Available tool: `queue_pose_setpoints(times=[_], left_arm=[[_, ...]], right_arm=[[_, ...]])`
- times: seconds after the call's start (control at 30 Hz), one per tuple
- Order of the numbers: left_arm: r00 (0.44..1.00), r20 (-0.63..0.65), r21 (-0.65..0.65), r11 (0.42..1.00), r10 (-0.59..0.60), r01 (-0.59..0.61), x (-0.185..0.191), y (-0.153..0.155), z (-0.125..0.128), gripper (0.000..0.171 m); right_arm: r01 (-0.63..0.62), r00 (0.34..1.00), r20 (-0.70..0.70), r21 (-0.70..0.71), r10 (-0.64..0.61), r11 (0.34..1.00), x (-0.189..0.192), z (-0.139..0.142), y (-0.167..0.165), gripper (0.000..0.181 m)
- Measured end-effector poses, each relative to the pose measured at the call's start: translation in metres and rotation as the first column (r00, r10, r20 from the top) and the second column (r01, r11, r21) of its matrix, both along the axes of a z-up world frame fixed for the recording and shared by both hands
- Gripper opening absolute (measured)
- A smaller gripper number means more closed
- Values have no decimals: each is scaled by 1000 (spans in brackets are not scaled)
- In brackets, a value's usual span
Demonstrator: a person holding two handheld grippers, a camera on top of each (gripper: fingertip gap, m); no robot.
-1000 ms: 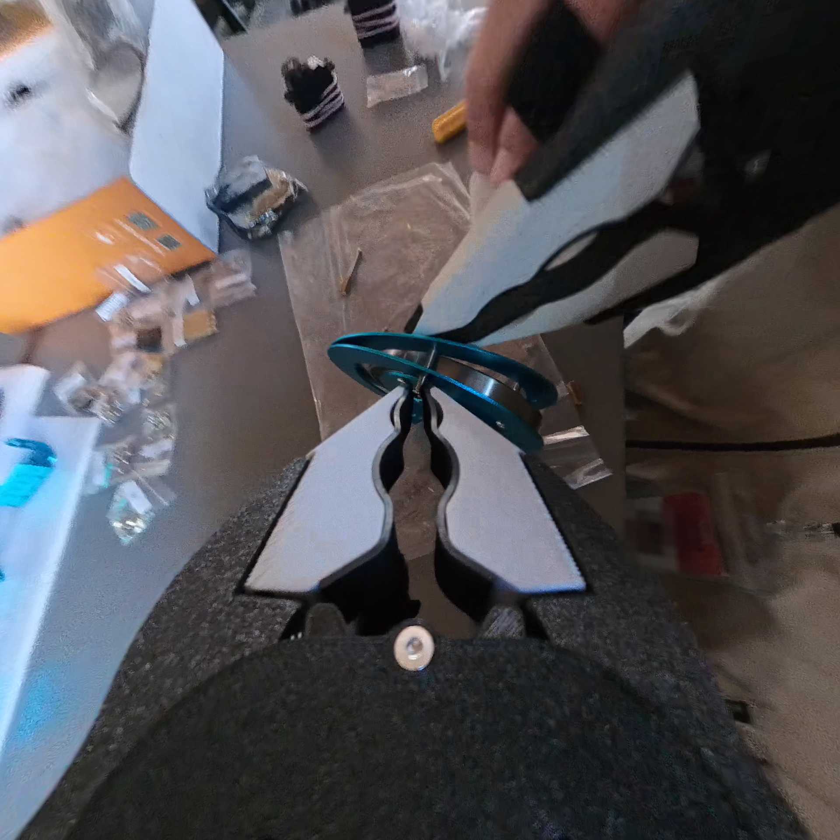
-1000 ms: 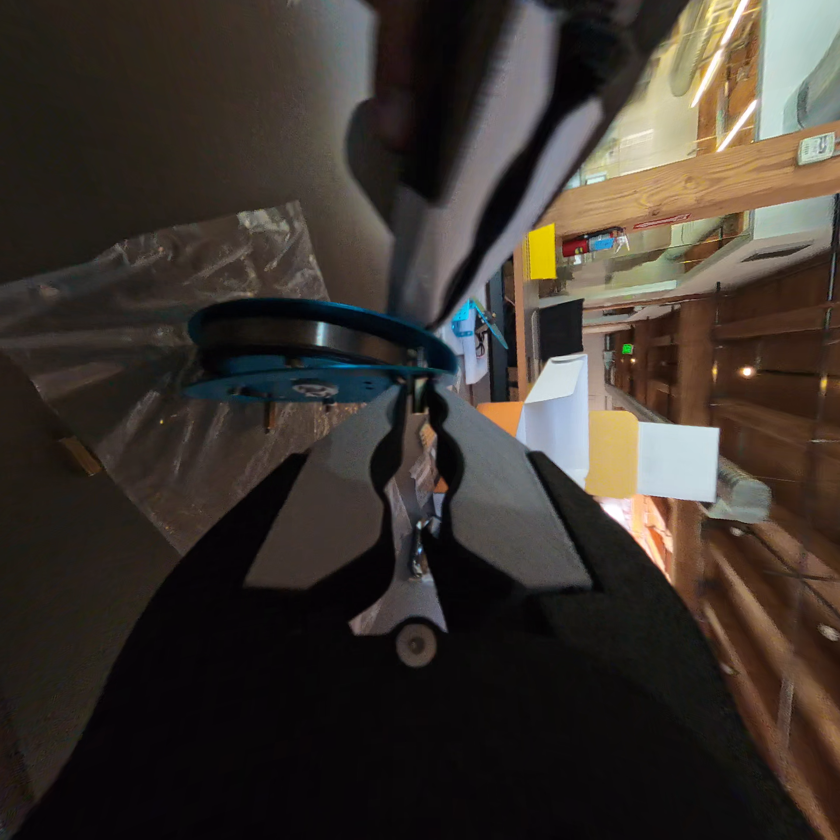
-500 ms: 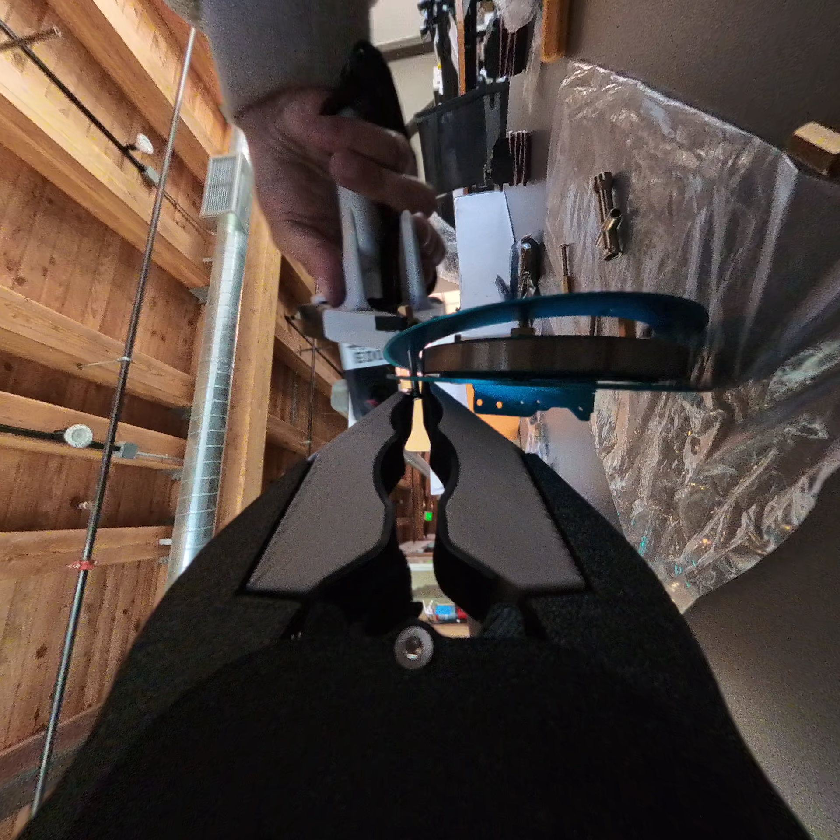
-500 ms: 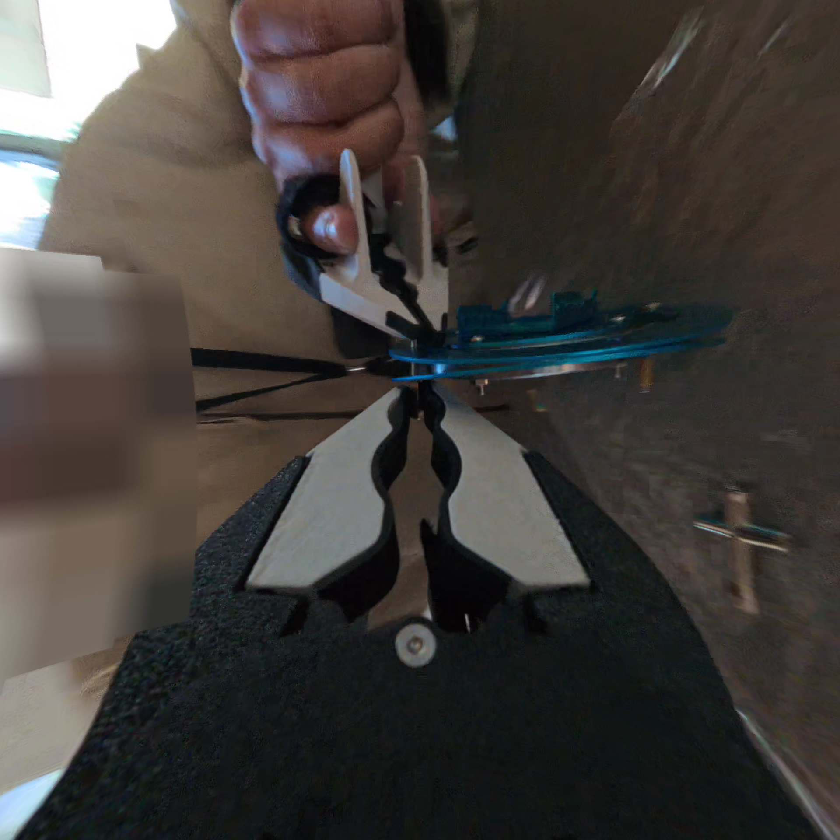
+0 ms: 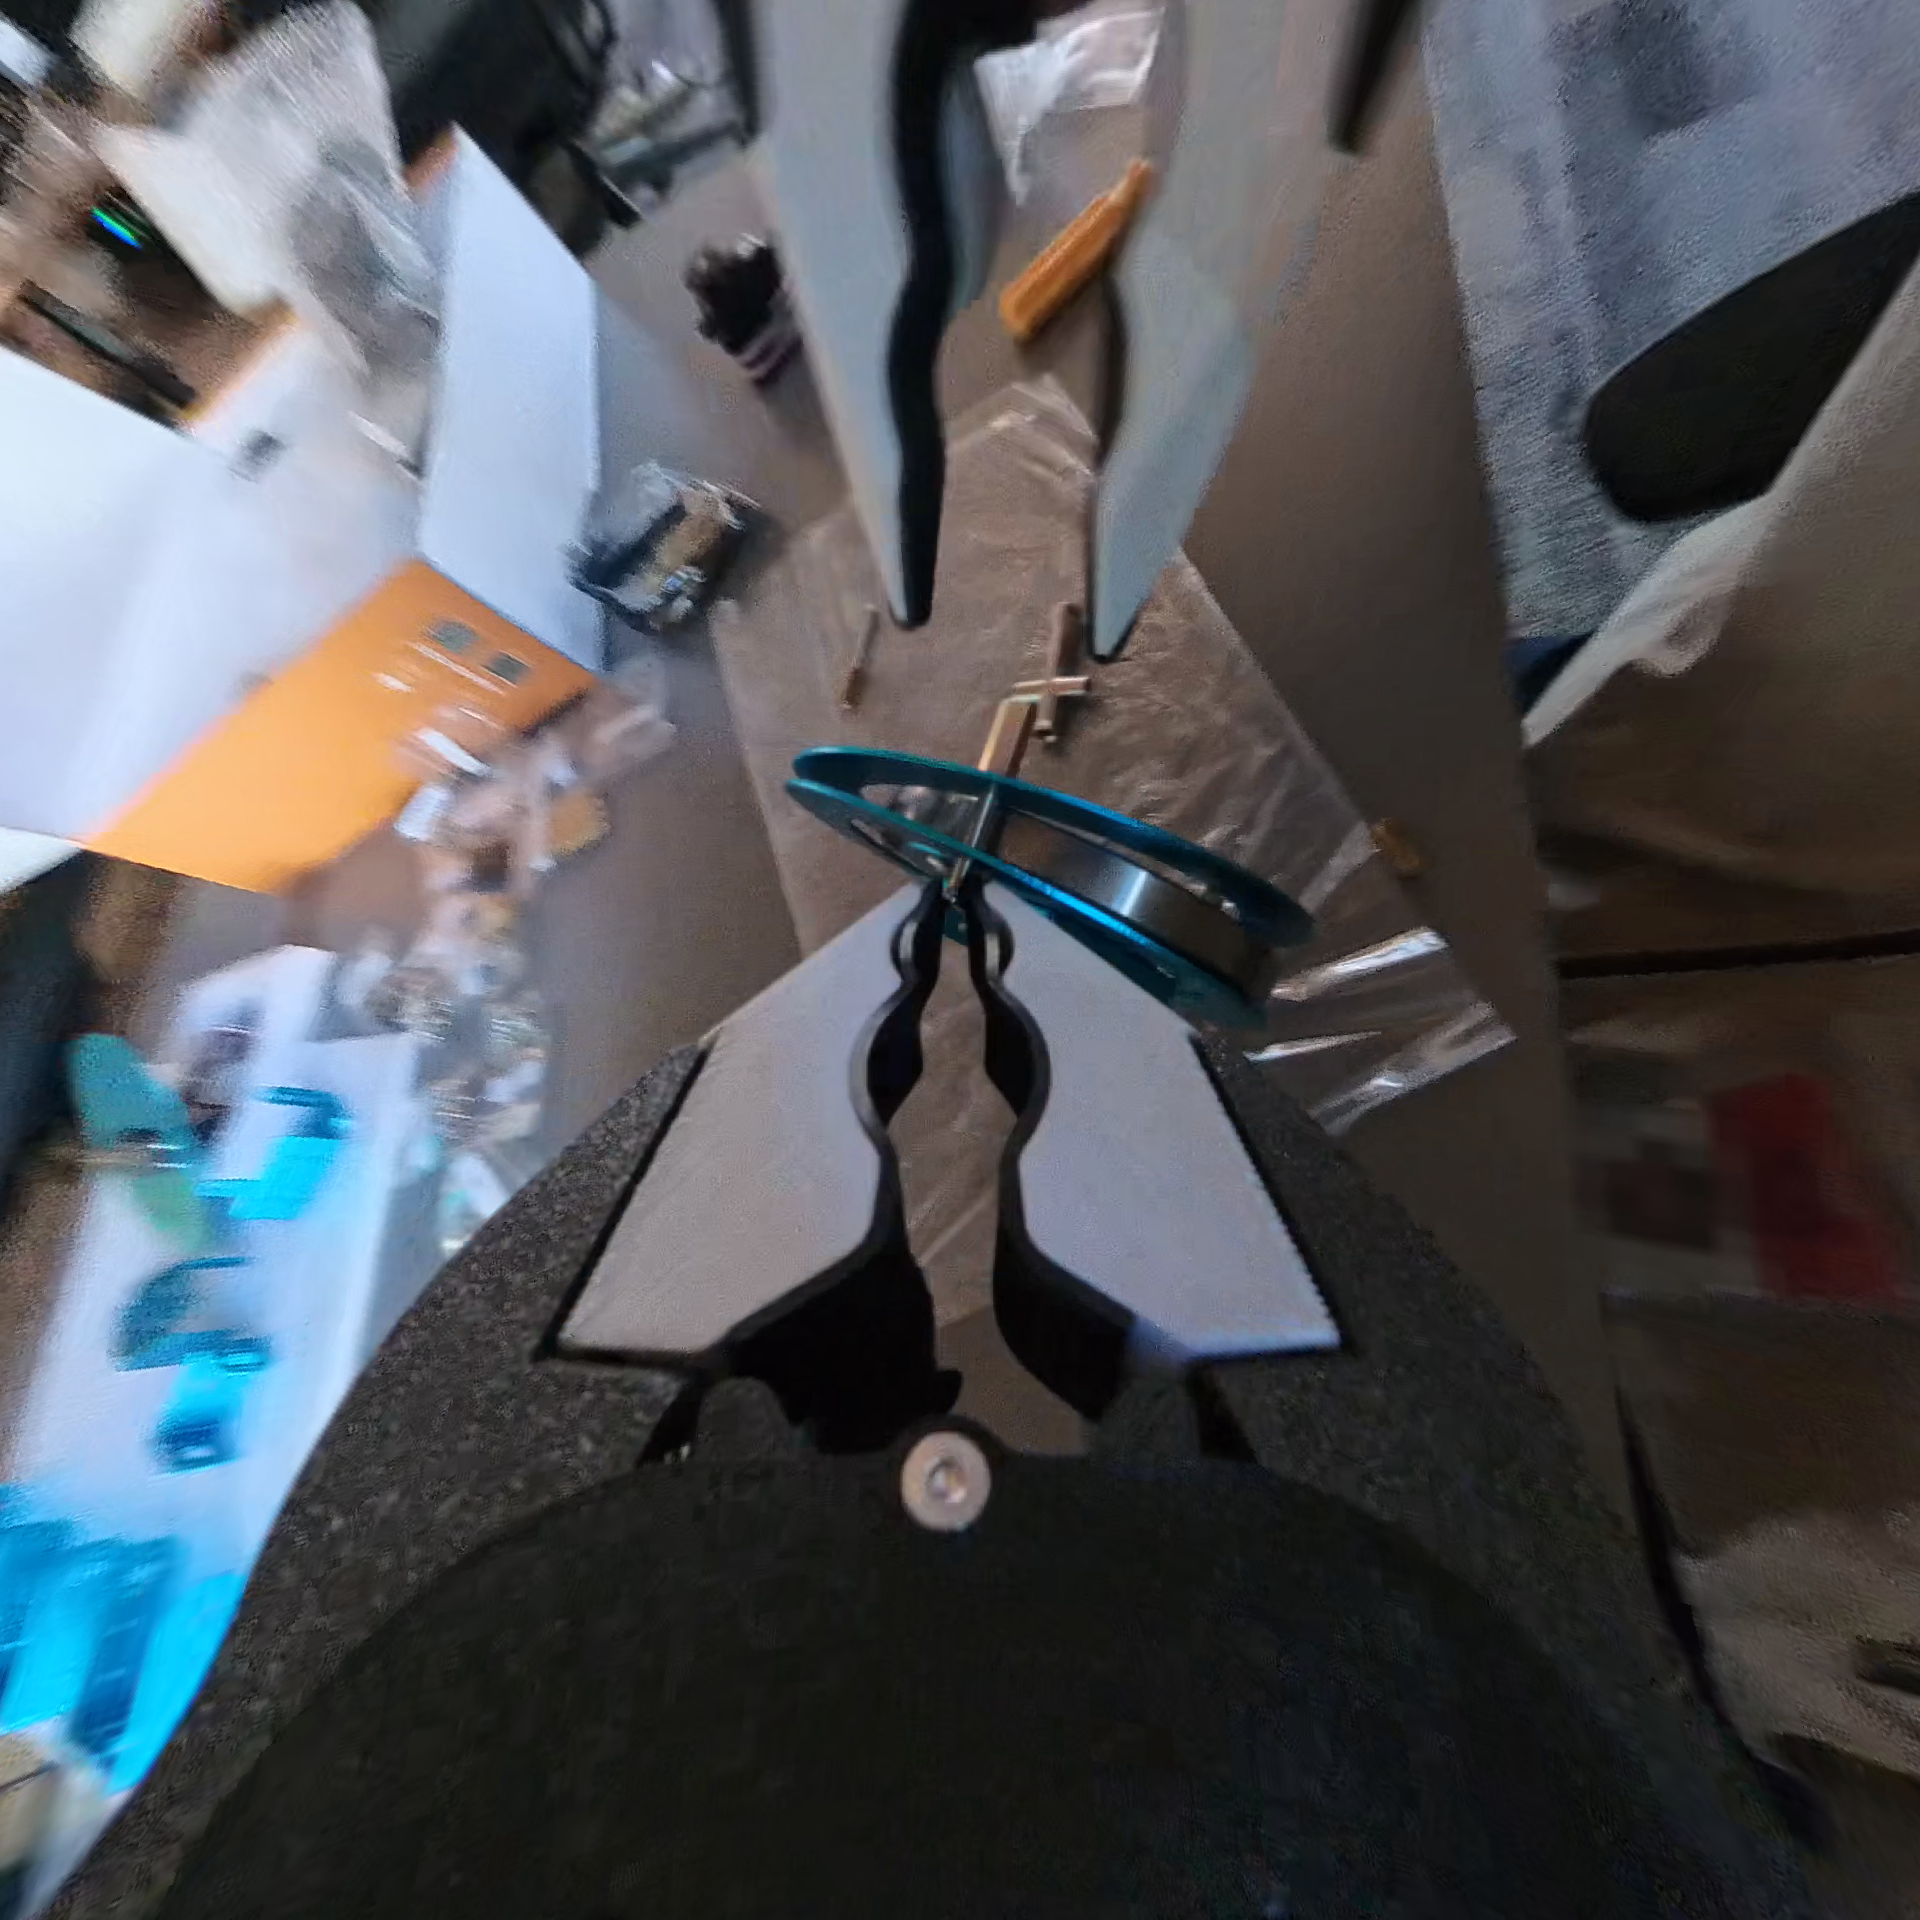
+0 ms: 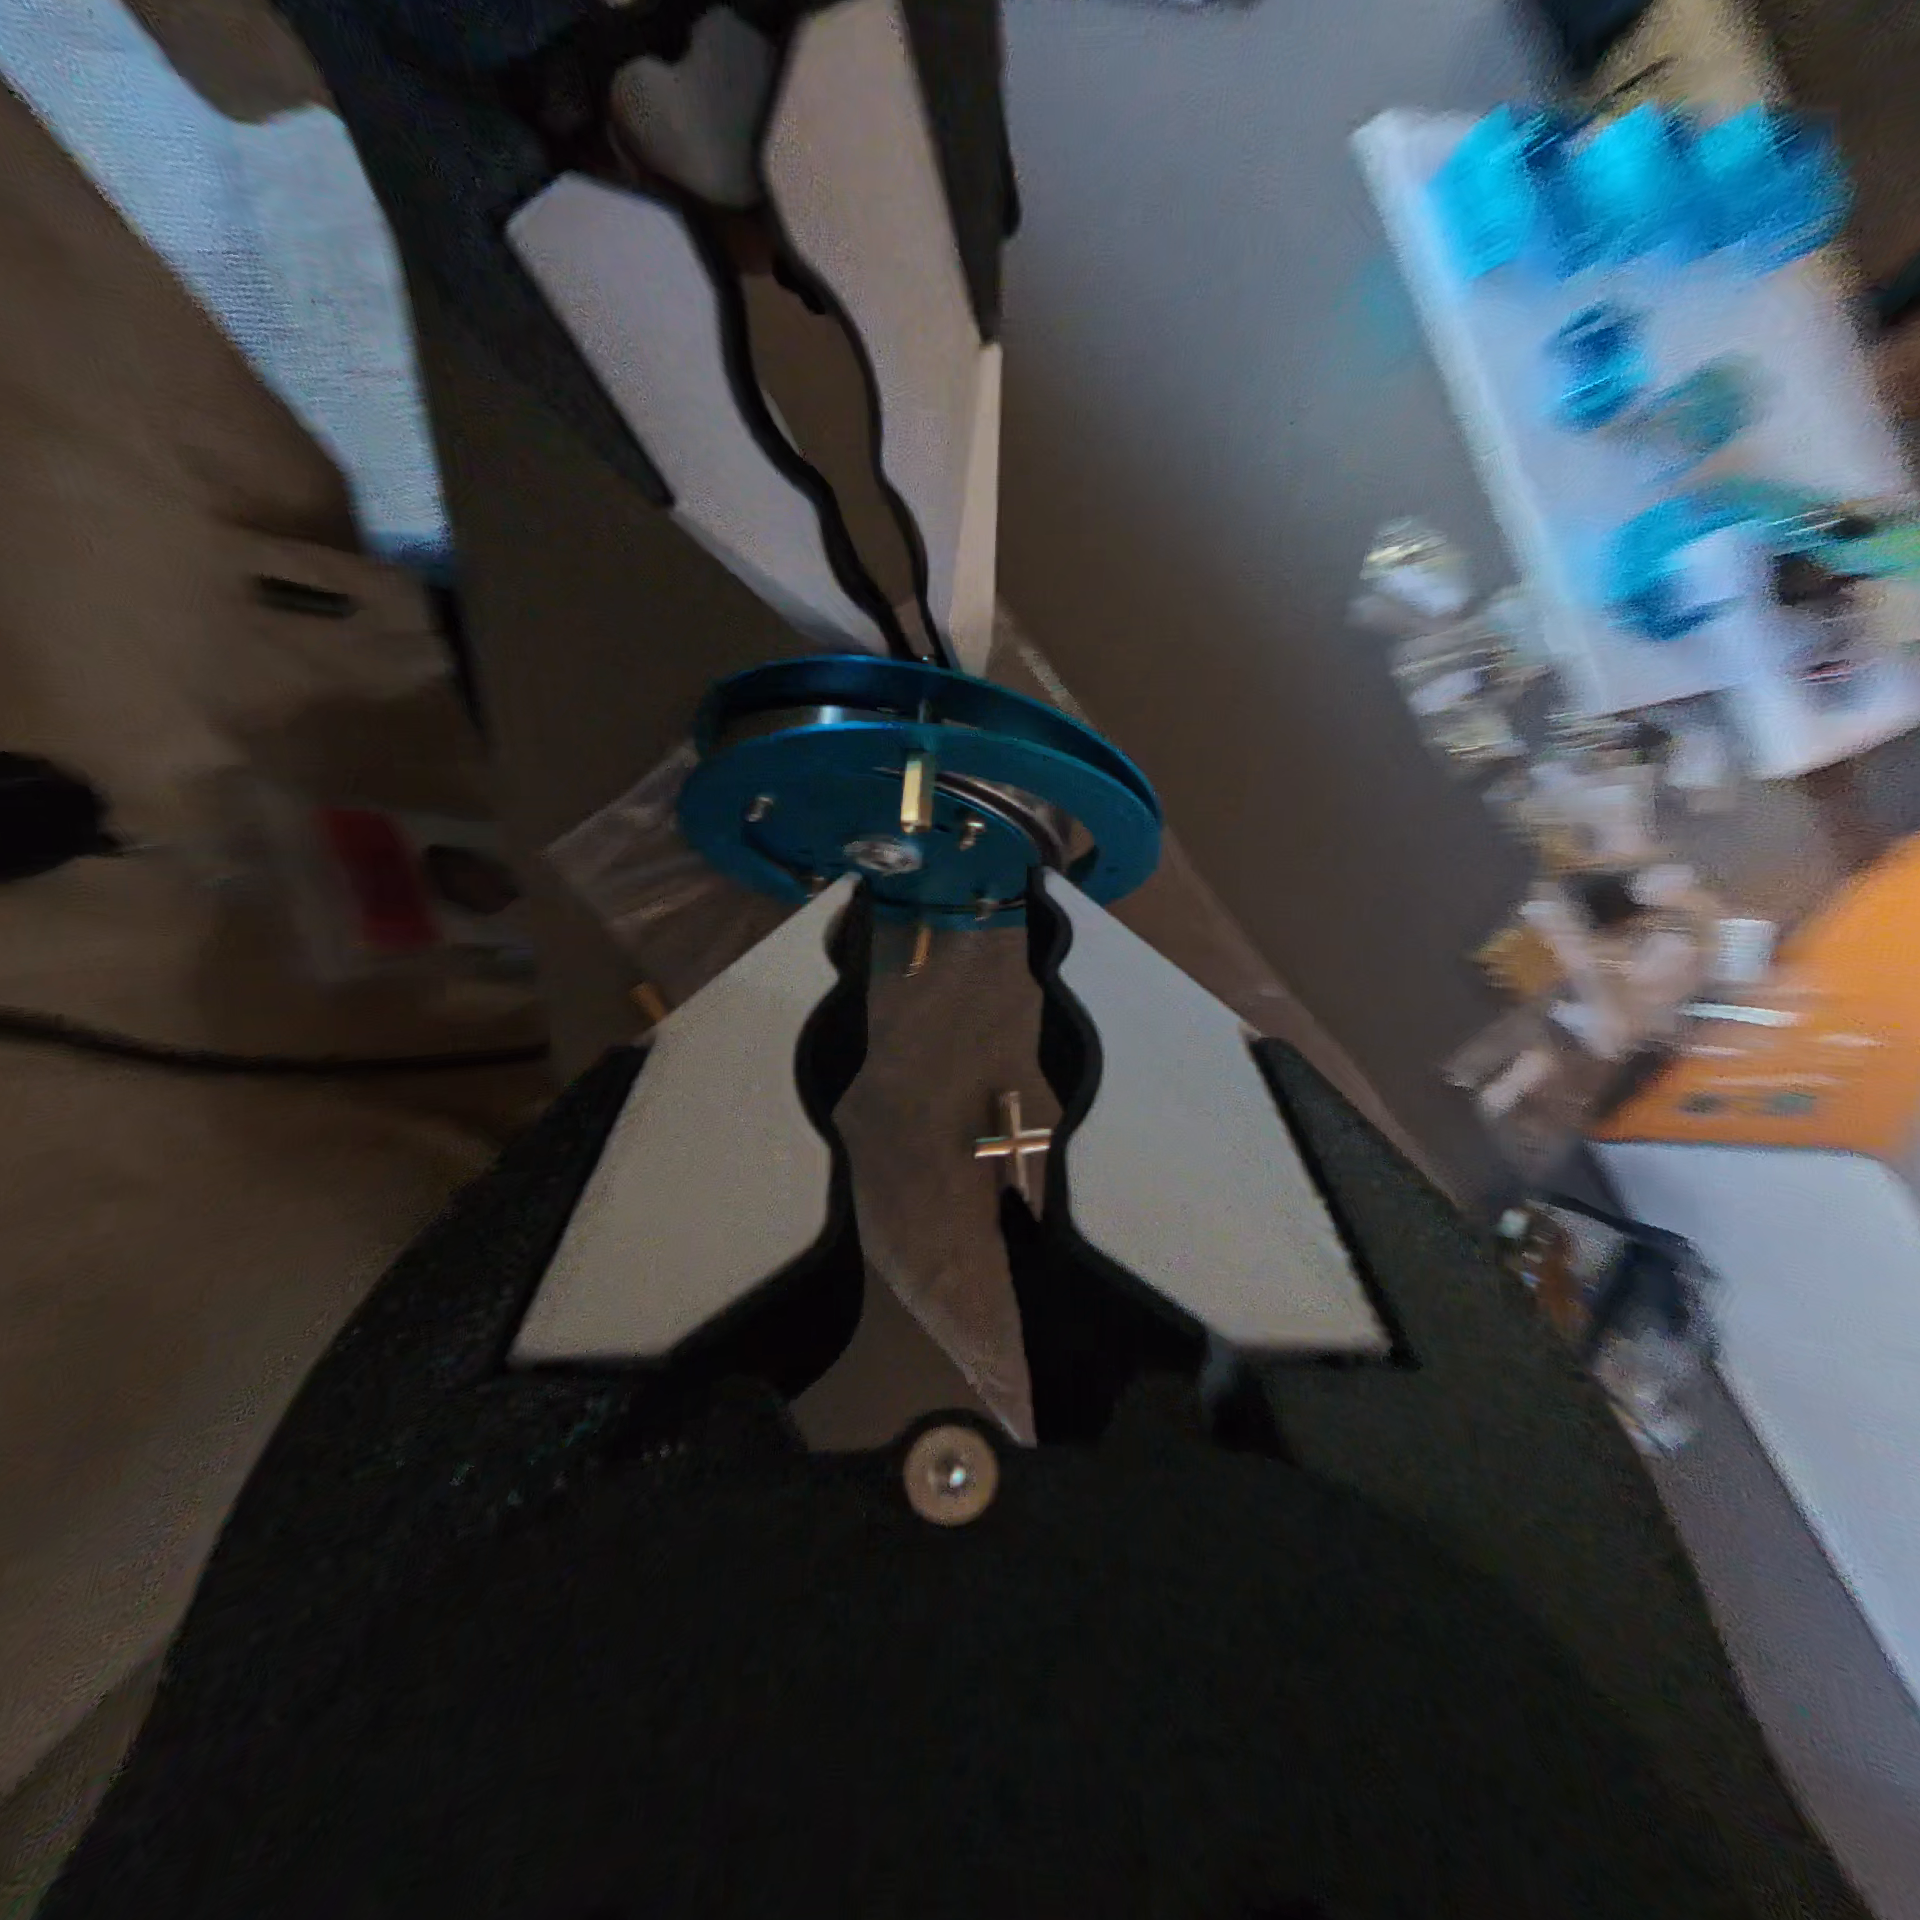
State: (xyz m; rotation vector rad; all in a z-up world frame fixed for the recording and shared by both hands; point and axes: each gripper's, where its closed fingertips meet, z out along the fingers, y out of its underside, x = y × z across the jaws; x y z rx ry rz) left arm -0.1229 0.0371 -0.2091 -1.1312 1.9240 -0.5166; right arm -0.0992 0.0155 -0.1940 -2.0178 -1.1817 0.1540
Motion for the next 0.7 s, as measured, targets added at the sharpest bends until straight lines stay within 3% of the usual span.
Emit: queue_pose_setpoints(times=[0.07, 0.17, 0.37, 0.47, 0.6, 0.7], left_arm=[[999, -38, -120, 993, 0, -4, -1, 3, -1, 3], [997, -73, -238, 971, -8, -10, -2, 6, -1, 3], [989, -142, -341, 940, -31, -19, -4, 5, -3, 3], [981, -186, -397, 918, -54, -25, -6, 0, -3, 3], [945, -303, -612, 785, -123, -95, -11, -18, -3, 3], [908, -383, -754, 625, -168, -203, -13, -27, -2, 3]], right_arm=[[81, 996, 27, 187, -88, 979, 3, -2, -1, 36], [182, 968, 83, 425, -238, 887, 18, -4, 0, 35], [265, 912, 121, 555, -392, 788, 29, -20, -6, 35], [263, 916, 112, 557, -385, 788, 19, -26, -8, 35], [142, 908, 198, 684, -370, 715, 0, -11, -4, 37], [0, 894, 292, 758, -340, 652, -15, 3, -2, 26]])
